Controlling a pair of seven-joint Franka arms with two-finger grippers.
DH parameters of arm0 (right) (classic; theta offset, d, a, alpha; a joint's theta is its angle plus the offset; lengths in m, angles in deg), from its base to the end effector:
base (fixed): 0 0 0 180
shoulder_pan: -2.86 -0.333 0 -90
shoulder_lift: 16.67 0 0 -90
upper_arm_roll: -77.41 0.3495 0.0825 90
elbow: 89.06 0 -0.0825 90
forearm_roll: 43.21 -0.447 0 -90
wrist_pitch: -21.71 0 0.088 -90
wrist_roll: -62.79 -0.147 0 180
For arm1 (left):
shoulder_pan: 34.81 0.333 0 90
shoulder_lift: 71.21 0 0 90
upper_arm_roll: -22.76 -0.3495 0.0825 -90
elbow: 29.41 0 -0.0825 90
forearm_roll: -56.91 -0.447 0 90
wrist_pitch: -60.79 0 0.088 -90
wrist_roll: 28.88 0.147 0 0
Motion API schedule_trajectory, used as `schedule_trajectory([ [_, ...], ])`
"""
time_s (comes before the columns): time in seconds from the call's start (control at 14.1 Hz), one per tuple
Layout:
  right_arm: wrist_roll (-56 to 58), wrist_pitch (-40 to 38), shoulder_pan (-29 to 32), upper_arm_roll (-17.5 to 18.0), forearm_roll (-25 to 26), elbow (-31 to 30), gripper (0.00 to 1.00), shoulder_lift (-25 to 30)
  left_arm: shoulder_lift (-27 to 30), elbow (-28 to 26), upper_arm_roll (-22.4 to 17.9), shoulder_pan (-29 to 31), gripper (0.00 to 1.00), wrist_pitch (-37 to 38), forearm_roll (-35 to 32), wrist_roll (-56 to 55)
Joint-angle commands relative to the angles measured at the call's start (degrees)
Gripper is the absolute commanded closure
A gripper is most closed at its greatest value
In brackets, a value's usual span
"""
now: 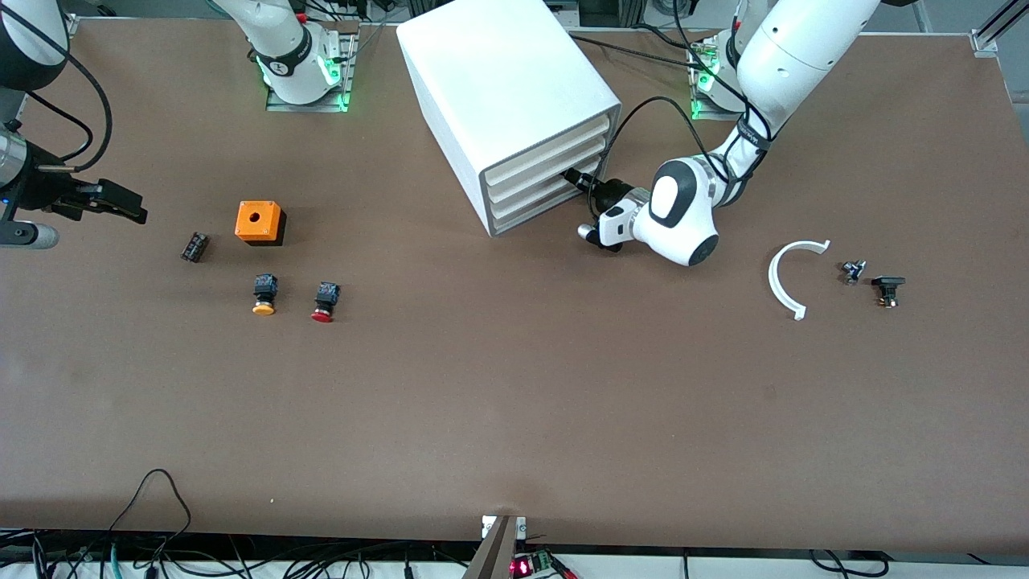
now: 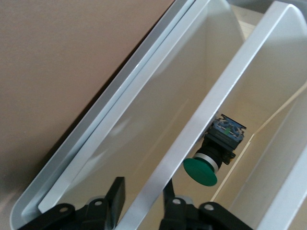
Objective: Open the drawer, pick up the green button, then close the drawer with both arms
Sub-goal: 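Pull the drawer open with the left gripper while the right gripper approaches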
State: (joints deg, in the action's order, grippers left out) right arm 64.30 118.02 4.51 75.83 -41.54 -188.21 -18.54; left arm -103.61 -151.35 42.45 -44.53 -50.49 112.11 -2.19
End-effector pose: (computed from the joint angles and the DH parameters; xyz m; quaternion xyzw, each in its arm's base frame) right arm 0.6228 -0.0390 0.5215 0.9990 -0.0128 -0.0417 0.0131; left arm 0.4218 -0.3559 0.1027 0.8356 -0.1049 -0.3404 0.4182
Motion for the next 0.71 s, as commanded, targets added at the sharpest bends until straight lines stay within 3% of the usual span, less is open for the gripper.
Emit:
schedule_trajectory([
  [0.0,0.2,-0.3,-1.4,-0.3,-1.1,0.9,0.00,-0.1,2.4,-1.5,-1.0,0.8,1.00,-2.2,0.4,1.4],
  [0.28,0.8,-0.2,-1.3,-0.4,-1.1,1.2,0.00,-0.4,4.0,1.5,-6.8,4.1,1.00,-2.6,0.4,1.4],
  [0.57,0.9,0.5,-3.2,-0.2,-1.1,2.2,0.00,-1.3,3.9,4.6,-8.0,5.9,0.98,-7.9,0.3,1.6],
  [0.64,0.9,0.4,-4.7,-0.2,-1.1,3.2,0.00,-2.4,4.0,4.6,-8.0,6.0,0.02,-8.1,0.4,1.5],
])
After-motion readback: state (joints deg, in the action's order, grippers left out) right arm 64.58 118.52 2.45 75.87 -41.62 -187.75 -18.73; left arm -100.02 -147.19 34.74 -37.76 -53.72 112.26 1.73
